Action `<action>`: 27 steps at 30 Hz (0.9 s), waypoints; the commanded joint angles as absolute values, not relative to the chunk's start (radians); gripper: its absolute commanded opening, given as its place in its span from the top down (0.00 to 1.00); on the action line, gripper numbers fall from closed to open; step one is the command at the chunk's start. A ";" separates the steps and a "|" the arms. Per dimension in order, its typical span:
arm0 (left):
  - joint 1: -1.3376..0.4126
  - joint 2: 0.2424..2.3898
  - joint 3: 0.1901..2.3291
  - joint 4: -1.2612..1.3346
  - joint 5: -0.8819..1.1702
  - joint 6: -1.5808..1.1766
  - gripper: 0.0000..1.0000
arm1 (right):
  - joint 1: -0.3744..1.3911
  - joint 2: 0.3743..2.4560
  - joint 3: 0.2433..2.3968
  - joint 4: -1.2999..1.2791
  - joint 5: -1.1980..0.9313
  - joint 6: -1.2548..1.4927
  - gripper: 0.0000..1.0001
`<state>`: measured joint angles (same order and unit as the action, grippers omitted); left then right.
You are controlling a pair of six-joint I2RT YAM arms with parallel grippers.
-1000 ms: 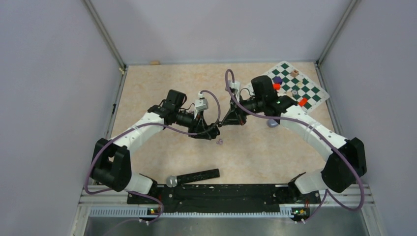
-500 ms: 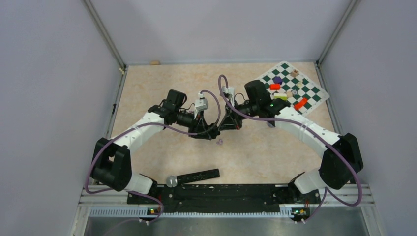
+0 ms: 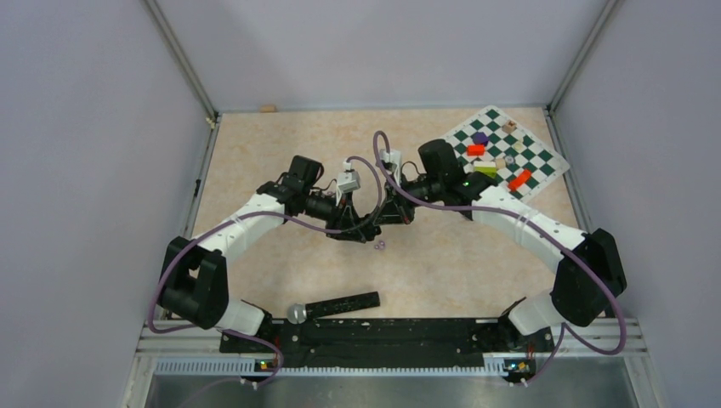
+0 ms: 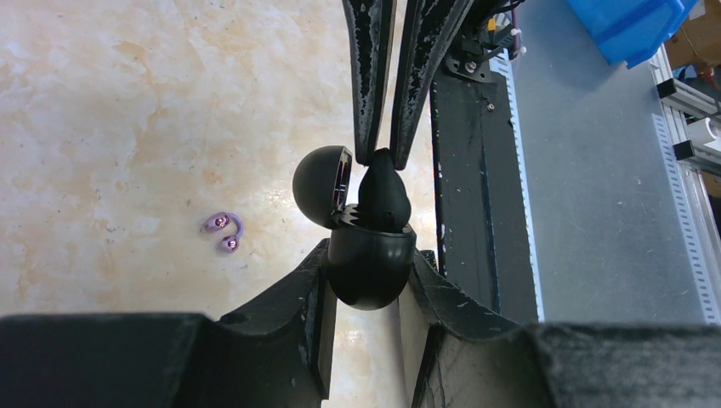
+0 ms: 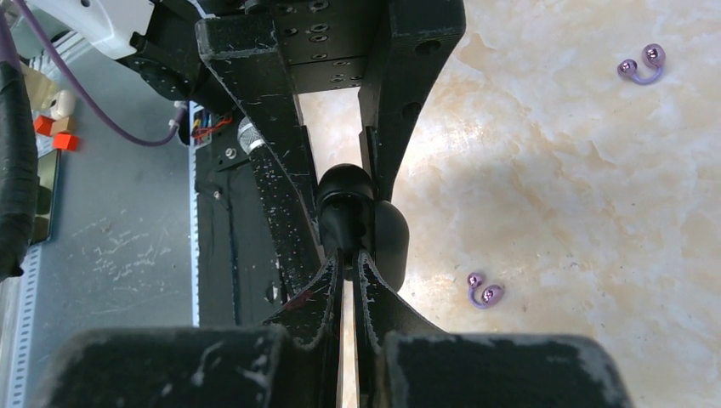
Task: Insert the wireless bluetooth earbuds into the charging case
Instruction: Place the earbud in the charging case.
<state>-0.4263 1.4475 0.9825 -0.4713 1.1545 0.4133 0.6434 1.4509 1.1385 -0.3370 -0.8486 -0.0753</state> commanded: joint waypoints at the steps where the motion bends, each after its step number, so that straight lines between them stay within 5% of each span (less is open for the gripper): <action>1: -0.431 1.447 0.979 -0.453 1.193 0.414 1.00 | 0.667 1.459 1.144 -0.300 -0.825 -0.076 1.00; 22: -0.430 1.449 0.979 -0.464 1.206 0.427 1.00 | 0.712 1.492 1.148 -0.285 -0.777 -0.065 1.00; 27: -0.431 1.449 0.981 -0.468 1.207 0.432 1.00 | 0.712 1.494 1.174 -0.326 -0.794 -0.080 0.89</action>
